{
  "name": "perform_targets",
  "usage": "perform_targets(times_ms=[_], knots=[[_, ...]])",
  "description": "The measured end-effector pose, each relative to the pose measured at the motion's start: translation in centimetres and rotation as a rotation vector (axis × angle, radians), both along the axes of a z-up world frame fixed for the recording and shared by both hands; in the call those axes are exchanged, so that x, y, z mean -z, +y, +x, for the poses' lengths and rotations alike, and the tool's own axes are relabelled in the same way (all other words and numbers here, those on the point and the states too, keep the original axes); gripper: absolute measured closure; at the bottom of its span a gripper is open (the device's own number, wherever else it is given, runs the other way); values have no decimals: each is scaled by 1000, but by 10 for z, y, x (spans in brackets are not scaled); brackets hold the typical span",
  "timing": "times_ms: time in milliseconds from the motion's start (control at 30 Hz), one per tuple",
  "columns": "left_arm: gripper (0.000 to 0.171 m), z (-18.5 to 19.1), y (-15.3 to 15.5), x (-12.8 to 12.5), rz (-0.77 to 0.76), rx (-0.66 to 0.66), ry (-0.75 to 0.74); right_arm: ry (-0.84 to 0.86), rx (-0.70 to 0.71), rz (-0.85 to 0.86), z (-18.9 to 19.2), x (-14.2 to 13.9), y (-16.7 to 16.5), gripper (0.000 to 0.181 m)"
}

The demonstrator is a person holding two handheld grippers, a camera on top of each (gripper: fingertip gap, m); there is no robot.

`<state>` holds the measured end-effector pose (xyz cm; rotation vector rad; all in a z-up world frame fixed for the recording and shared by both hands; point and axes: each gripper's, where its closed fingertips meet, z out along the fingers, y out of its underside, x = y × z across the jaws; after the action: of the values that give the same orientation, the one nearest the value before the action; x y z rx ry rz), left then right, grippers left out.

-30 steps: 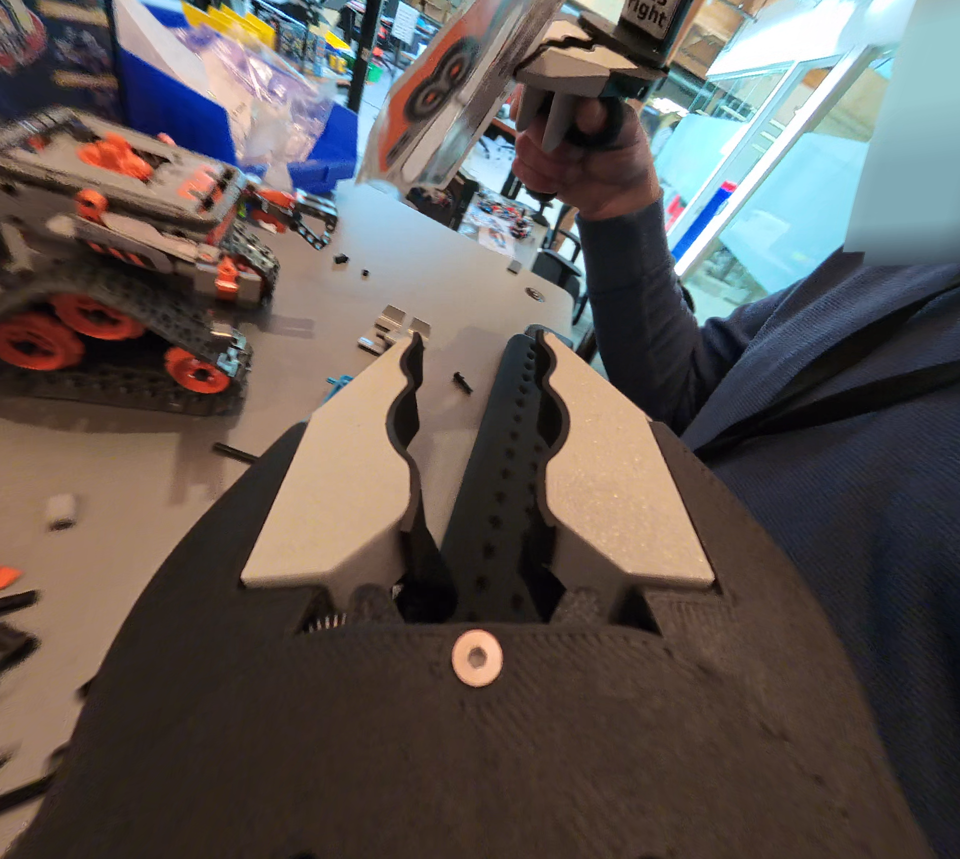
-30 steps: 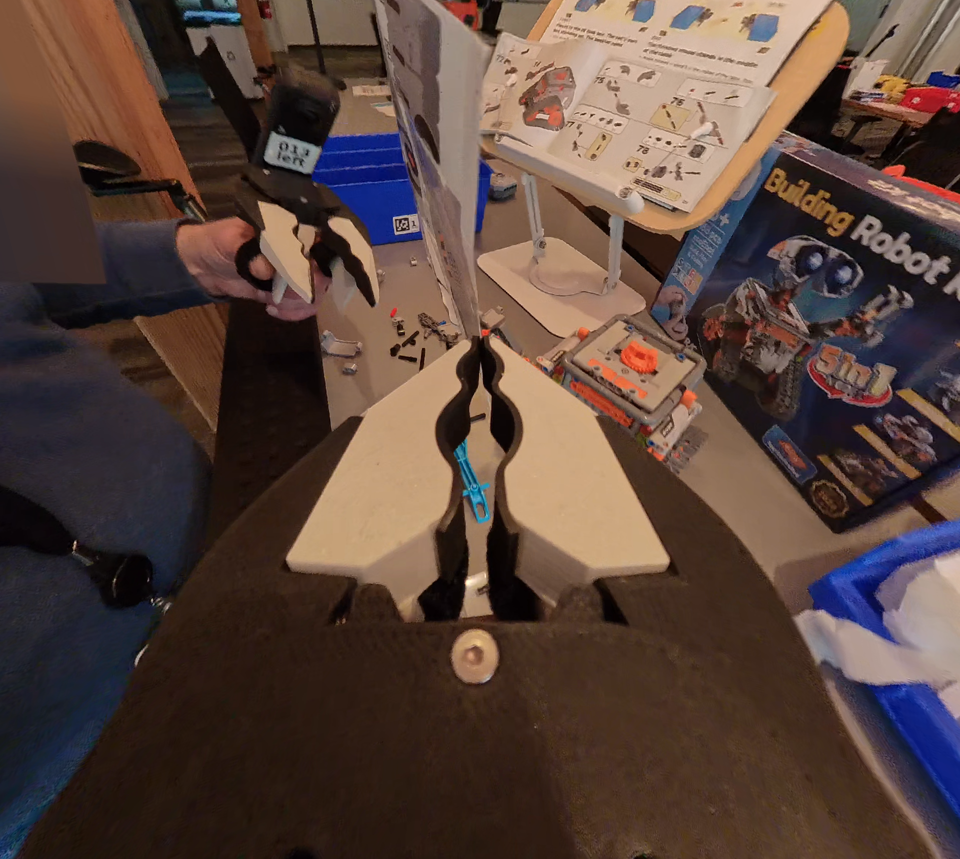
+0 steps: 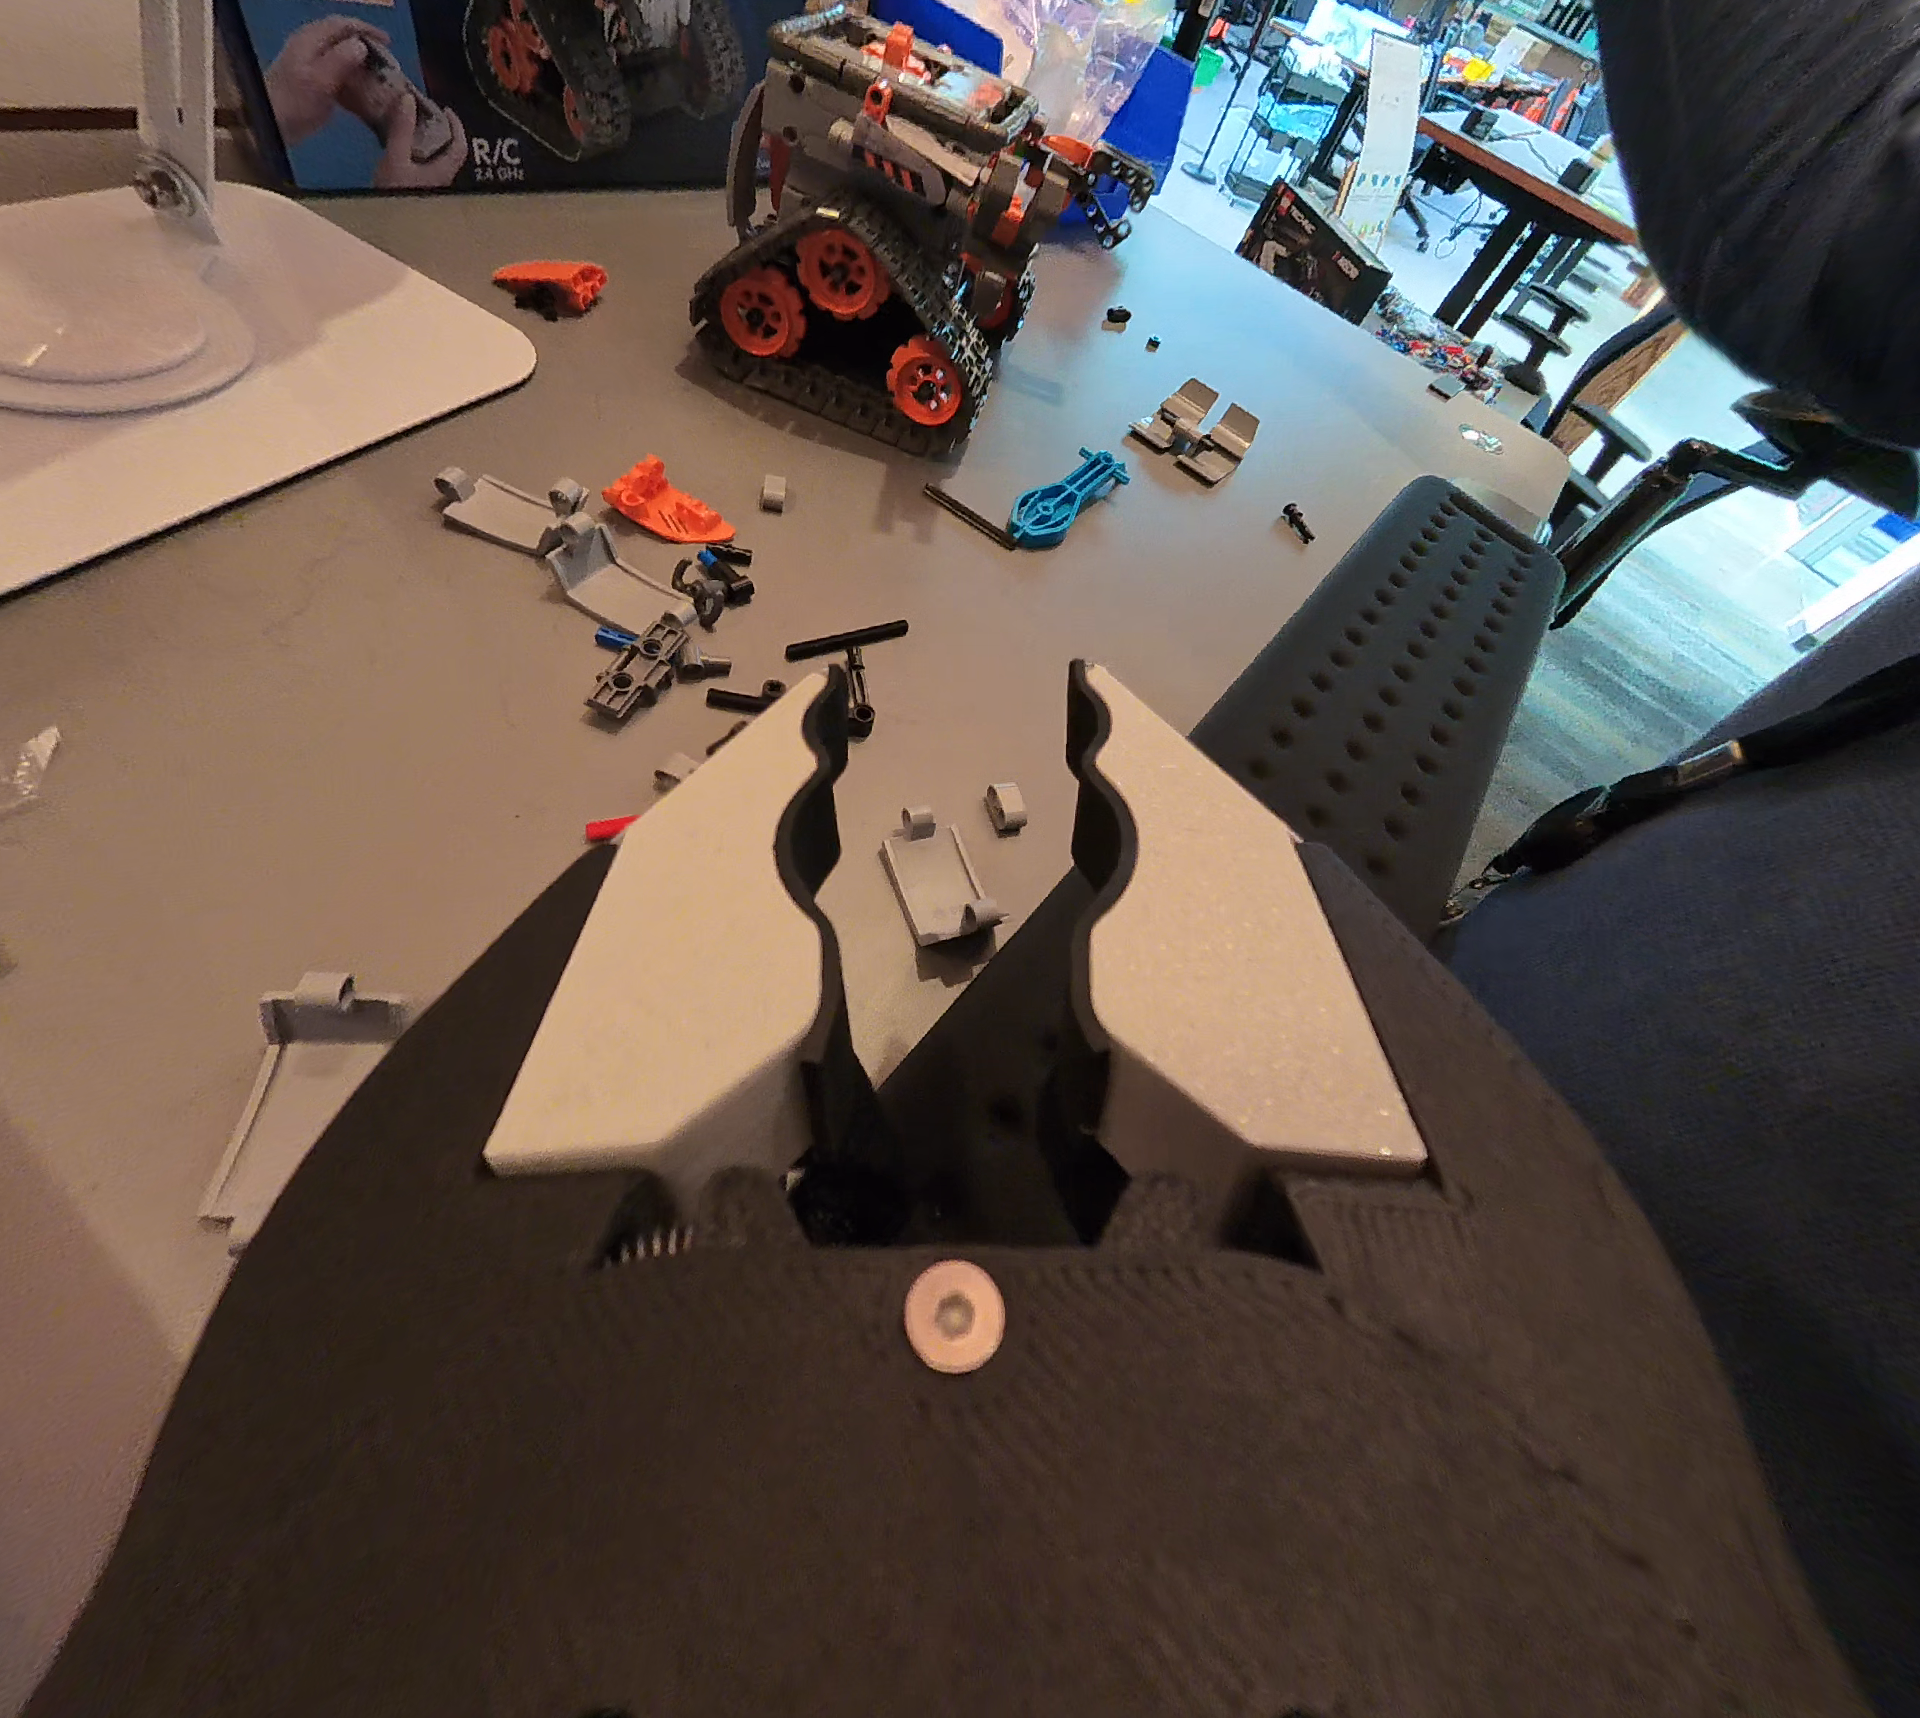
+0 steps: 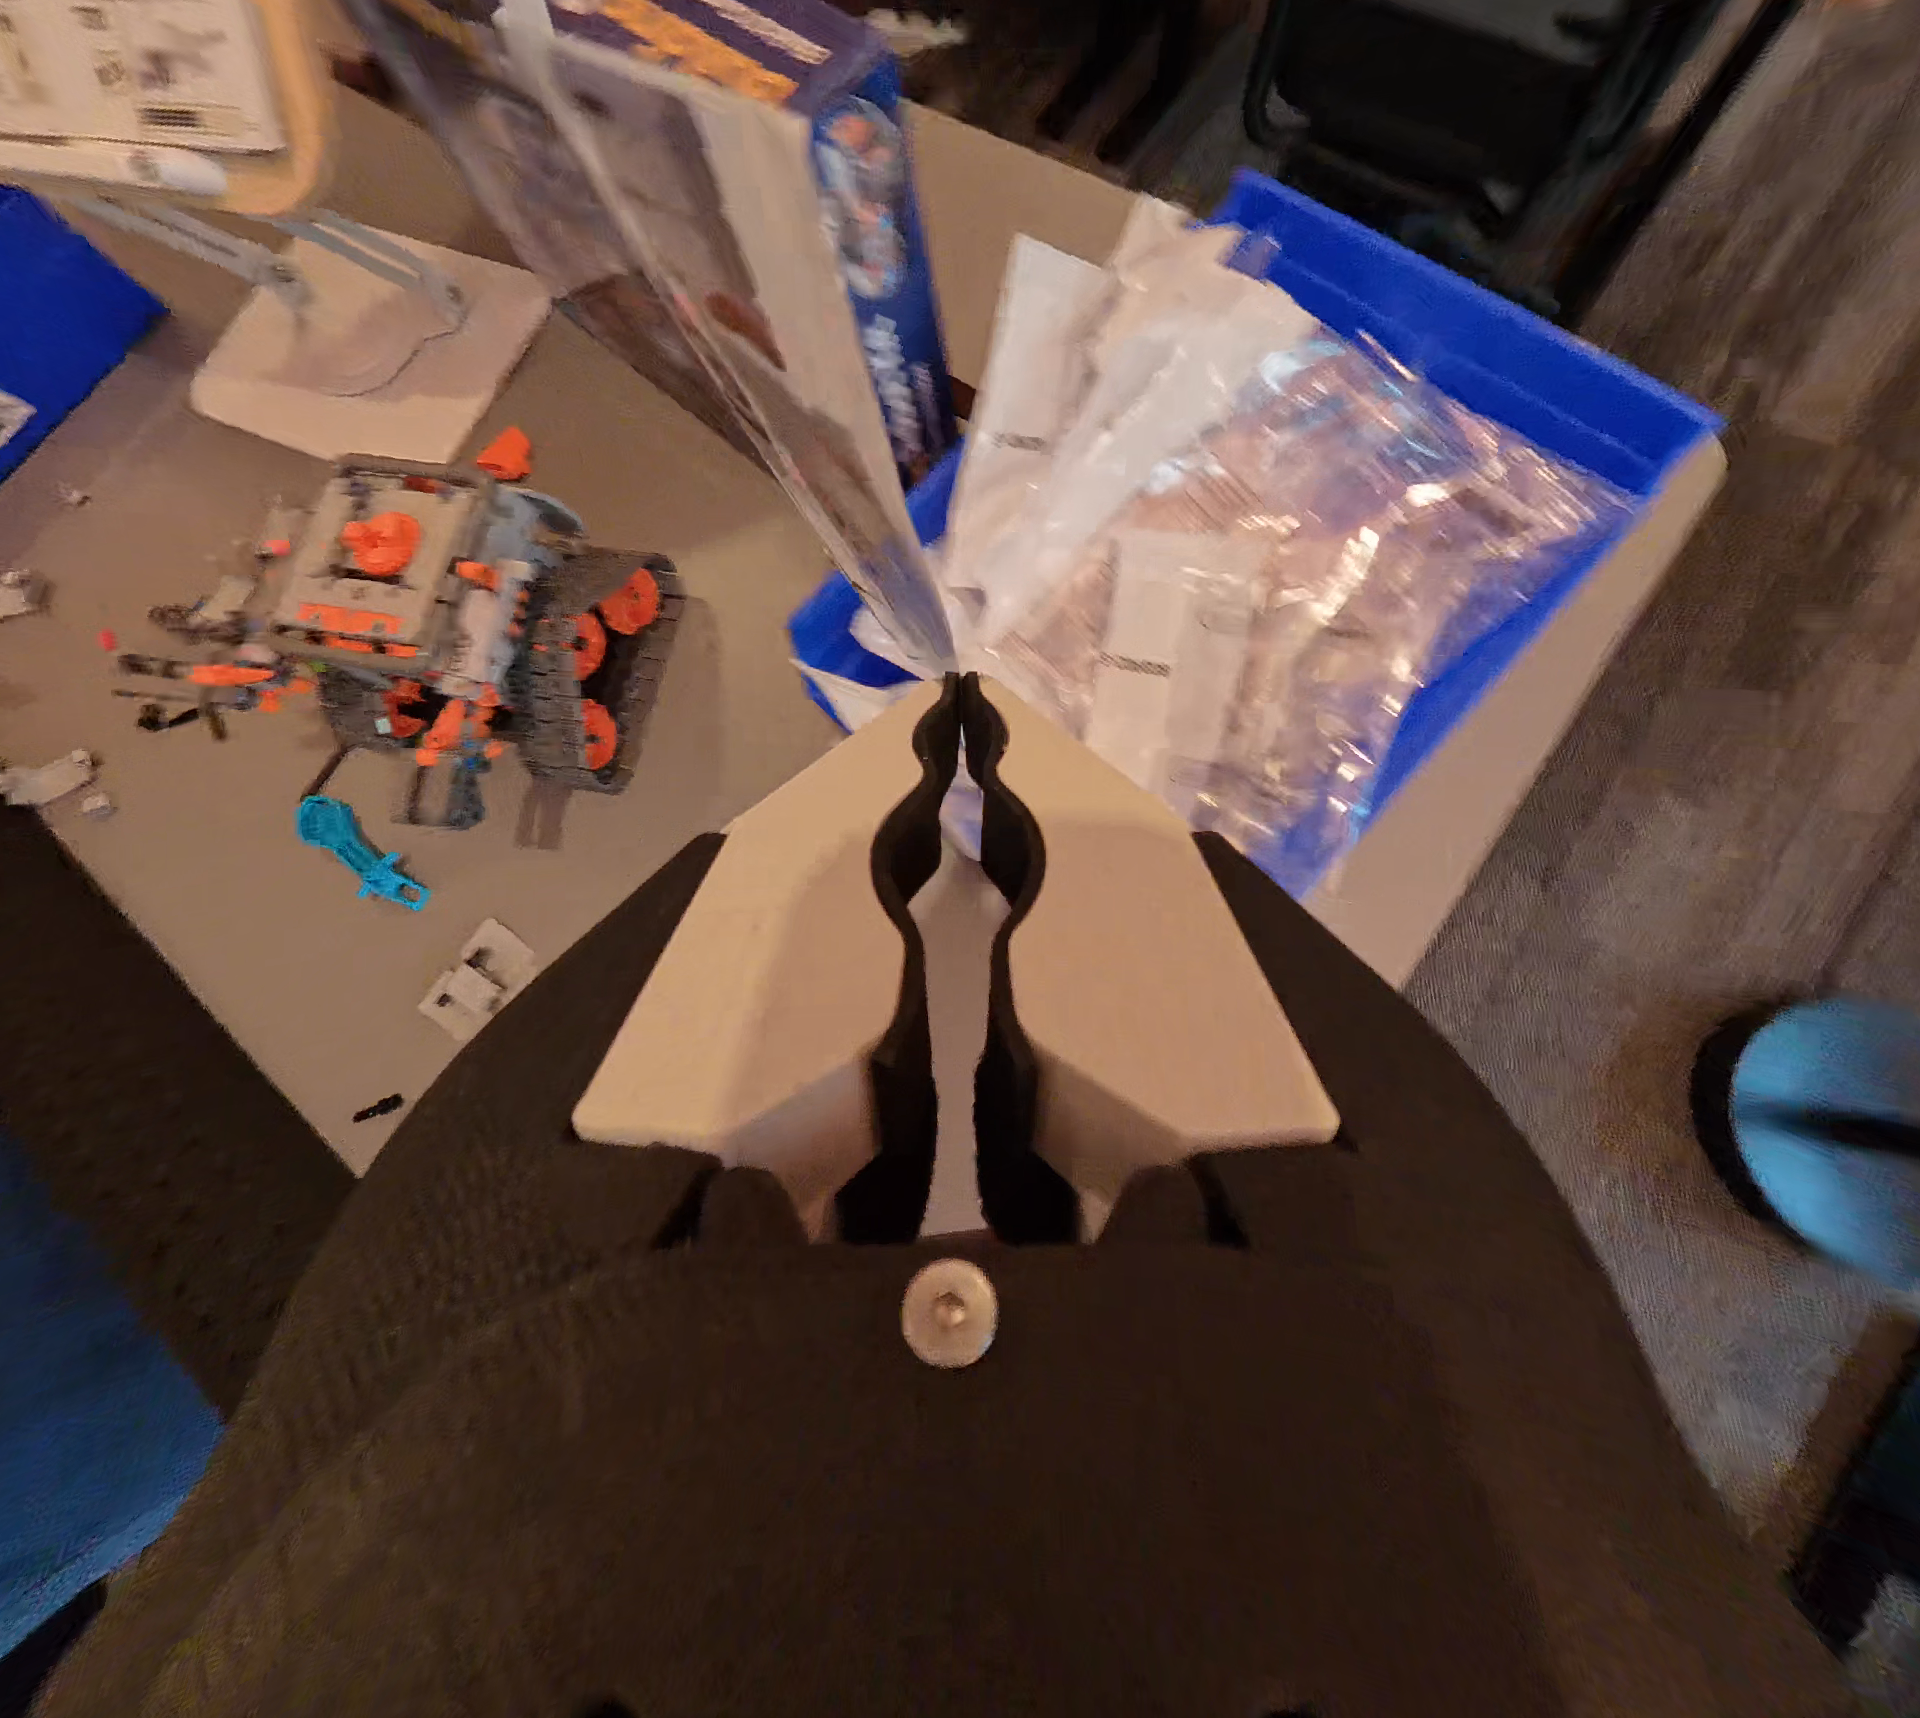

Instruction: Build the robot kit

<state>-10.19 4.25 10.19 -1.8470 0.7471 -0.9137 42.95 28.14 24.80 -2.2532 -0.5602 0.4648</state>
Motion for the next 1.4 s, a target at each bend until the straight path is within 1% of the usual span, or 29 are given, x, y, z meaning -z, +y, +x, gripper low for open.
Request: perform_targets(times_ms=[67, 133, 200, 300, 367, 400, 467, 500, 533, 600, 633, 667, 700, 767, 800, 833, 900, 933, 967, 1033, 1133, 1200, 1233, 1267, 1300, 1400], knots=[[132, 1, 1, 6, -7, -11, 14, -13, 46, -89, 29, 17, 12, 181], [132, 4, 1, 9, -13, -13, 23, -1, 63, -184, 46, 39, 22, 181], [132, 5, 3, 11, -17, -23, 31, -30, 91, -276, 63, 64, 29, 181], [132, 6, 5, 12, -32, -34, 28, -59, 156, -354, 82, 93, 44, 181], [132, 6, 7, 13, -36, -40, 32, -137, 212, -384, 95, 110, 52, 180], [132, 6, 7, 14, -41, -42, 37, -160, 215, -382, 96, 113, 55, 172], [132, 6, 9, 16, -51, -49, 43, -195, 208, -368, 94, 111, 57, 149], [132, 6, 9, 17, -54, -52, 43, -248, 226, -340, 99, 107, 59, 146], [132, 5, 10, 17, -59, -55, 43, -294, 242, -285, 105, 99, 65, 146], [132, 5, 11, 18, -68, -58, 44, -310, 223, -229, 102, 87, 70, 144], [132, 5, 12, 18, -70, -61, 47, -349, 203, -191, 101, 82, 74, 142], [132, 5, 12, 19, -74, -63, 50, -373, 182, -144, 99, 78, 79, 143], [132, 6, 13, 19, -75, -64, 51, -393, 180, -136, 99, 80, 83, 148], [132, 8, 14, 20, -80, -61, 52, -491, 203, -151, 111, 91, 92, 148], [132, 8, 15, 21, -84, -61, 56, -515, 203, -146, 111, 98, 97, 154], [132, 9, 16, 22, -85, -62, 61, -524, 197, -161, 110, 106, 101, 159], [132, 10, 17, 23, -86, -66, 70, -516, 139, -182, 95, 126, 107, 174], [132, 10, 17, 23, -86, -69, 74, -534, 111, -187, 89, 135, 110, 176], [132, 9, 17, 23, -84, -73, 76, -569, 89, -179, 86, 143, 114, 181], [132, 8, 18, 23, -80, -82, 76, -635, 78, -226, 85, 162, 116, 181], [132, 7, 19, 23, -76, -93, 77, -681, -14, -218, 65, 184, 124, 181], [132, 7, 20, 23, -76, -99, 82, -821, -67, -215, 64, 197, 127, 181], [132, 7, 20, 24, -76, -100, 86, -856, -83, -225, 63, 202, 127, 181], [132, 8, 20, 23, -71, -100, 88, -878, -78, -225, 63, 201, 128, 179], [132, 7, 20, 22, -64, -104, 86, -882, -66, -206, 63, 194, 130, 171], [130, 4, 20, 17, -44, -122, 74, -885, -30, -101, 60, 160, 132, 150]])
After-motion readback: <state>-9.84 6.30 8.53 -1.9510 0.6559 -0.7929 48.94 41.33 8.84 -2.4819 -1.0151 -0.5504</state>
